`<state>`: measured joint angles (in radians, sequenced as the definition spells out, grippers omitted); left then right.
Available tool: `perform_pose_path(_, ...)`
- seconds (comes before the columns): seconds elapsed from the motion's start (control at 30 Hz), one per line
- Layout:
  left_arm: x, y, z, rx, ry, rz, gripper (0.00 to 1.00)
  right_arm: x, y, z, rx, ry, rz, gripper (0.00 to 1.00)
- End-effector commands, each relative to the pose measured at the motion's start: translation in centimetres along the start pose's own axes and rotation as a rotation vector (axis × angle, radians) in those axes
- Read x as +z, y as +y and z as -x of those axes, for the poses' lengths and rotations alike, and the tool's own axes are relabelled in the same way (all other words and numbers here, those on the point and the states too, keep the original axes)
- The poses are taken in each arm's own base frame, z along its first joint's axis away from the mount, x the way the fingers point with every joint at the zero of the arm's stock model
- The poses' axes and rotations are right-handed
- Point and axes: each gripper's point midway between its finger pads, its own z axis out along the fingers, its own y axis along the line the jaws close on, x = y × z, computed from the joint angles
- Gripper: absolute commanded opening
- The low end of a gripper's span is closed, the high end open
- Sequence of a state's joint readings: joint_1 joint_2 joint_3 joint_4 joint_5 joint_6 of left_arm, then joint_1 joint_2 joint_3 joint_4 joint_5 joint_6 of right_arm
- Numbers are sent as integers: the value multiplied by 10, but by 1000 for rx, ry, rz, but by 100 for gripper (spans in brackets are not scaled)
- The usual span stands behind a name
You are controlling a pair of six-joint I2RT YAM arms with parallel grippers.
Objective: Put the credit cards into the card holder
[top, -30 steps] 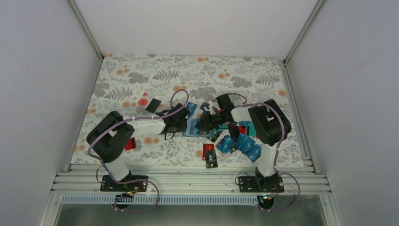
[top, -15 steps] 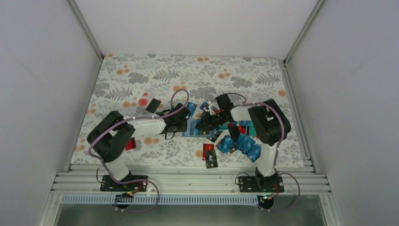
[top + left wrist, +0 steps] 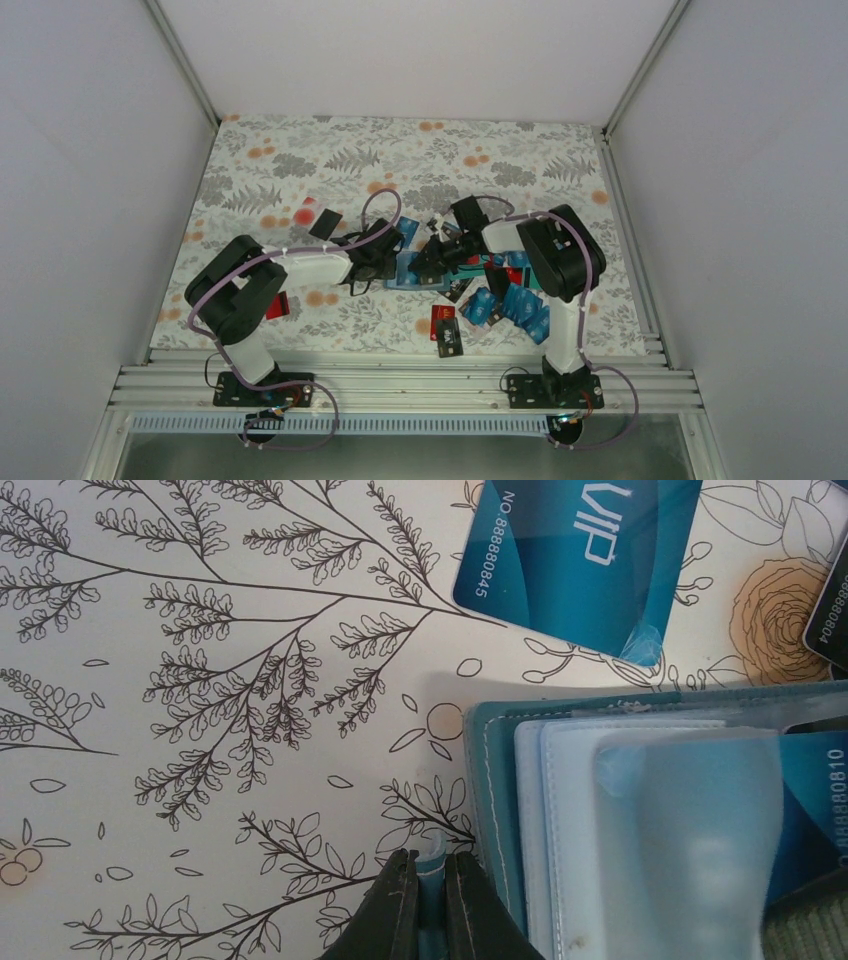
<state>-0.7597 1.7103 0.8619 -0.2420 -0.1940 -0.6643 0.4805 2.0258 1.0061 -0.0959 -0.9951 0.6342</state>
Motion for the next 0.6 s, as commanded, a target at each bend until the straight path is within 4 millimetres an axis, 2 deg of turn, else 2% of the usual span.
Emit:
perform_pose_path(0.0, 9, -14, -10, 21, 41, -51, 2, 15, -5, -8, -16, 48, -42, 15)
perform_pose_path(0.27, 5, -11, -6, 19, 25, -32, 2, -7, 10, -5, -123, 25, -150, 49)
perform_pose_path(0.47, 6, -9, -7, 9, 24, -23, 2, -11, 10, -11, -125, 38, -169, 59)
perform_pose_path(0.57, 5, -7, -7, 5, 25, -18, 2, -17, 8, -9, -136, 23, -220, 68)
